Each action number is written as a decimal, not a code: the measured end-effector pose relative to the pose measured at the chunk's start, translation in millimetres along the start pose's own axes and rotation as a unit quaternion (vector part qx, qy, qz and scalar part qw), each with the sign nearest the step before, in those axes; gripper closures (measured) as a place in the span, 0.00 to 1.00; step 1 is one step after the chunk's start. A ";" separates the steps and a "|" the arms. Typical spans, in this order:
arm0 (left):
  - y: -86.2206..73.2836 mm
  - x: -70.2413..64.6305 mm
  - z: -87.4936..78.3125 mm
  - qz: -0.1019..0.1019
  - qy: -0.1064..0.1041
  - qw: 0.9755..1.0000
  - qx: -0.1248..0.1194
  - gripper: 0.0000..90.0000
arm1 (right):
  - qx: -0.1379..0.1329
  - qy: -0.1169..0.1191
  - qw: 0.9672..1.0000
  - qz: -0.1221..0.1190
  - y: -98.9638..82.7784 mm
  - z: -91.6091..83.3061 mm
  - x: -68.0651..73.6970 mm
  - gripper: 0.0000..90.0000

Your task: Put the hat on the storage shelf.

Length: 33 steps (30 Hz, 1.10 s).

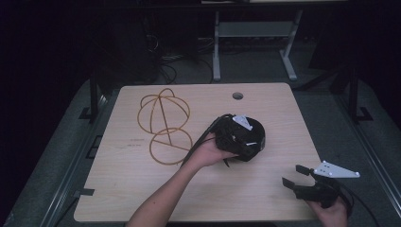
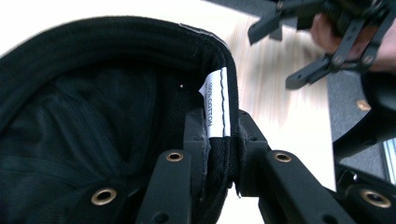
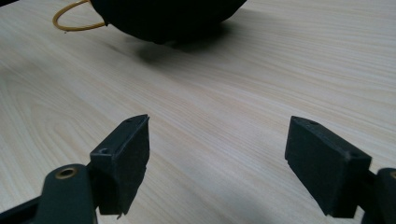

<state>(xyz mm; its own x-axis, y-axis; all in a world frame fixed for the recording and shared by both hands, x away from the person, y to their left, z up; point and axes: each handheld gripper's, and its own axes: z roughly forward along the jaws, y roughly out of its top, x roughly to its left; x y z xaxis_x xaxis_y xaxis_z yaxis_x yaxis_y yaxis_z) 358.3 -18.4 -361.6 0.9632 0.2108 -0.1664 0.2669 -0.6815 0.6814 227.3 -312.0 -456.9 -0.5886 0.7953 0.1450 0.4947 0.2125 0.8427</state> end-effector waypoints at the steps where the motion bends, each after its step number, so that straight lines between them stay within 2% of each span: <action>1: 1.4 0.0 -2.8 -0.001 -0.001 1.000 -0.004 0.87 | 0.000 0.000 1.000 0.000 0.0 0.0 0.0 0.24; 6: 8.9 0.7 -14.9 -0.009 -0.001 1.000 -0.021 0.87 | -0.010 0.003 1.000 -0.006 4.5 1.3 6.0 0.24; 12: 16.2 -0.2 -24.3 -0.028 -0.021 0.998 -0.051 0.87 | -0.023 0.015 0.999 -0.022 14.5 6.9 18.4 0.24; 16: 22.8 -2.0 -27.9 -0.023 -0.017 0.998 -0.051 0.87 | -0.035 0.023 0.999 -0.028 21.1 8.8 25.4 0.24; 21: 30.8 -4.4 -31.8 -0.023 -0.019 0.998 -0.064 0.87 | -0.044 0.027 0.998 -0.032 27.8 12.4 30.1 0.24; 24: 34.5 -6.5 -30.9 -0.025 -0.023 0.997 -0.069 0.87 | -0.044 0.015 0.998 -0.047 32.6 16.5 39.3 0.24; 27: 38.5 -8.0 -30.4 -0.024 -0.028 0.997 -0.073 0.87 | -0.044 0.014 0.998 -0.050 35.6 21.9 44.4 0.24; 33: 41.6 -10.3 -28.5 -0.027 -0.035 0.996 -0.081 0.87 | -0.033 0.027 0.997 -0.059 42.1 35.1 52.8 0.25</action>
<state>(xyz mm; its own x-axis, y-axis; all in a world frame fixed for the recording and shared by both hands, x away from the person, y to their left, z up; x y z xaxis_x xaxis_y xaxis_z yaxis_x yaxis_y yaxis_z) 358.6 -29.0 -311.2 0.9491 0.1912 -0.2502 0.3147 -0.5479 0.7751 239.4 -241.1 -432.0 -0.6745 0.7351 0.0684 0.3779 0.2642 0.8874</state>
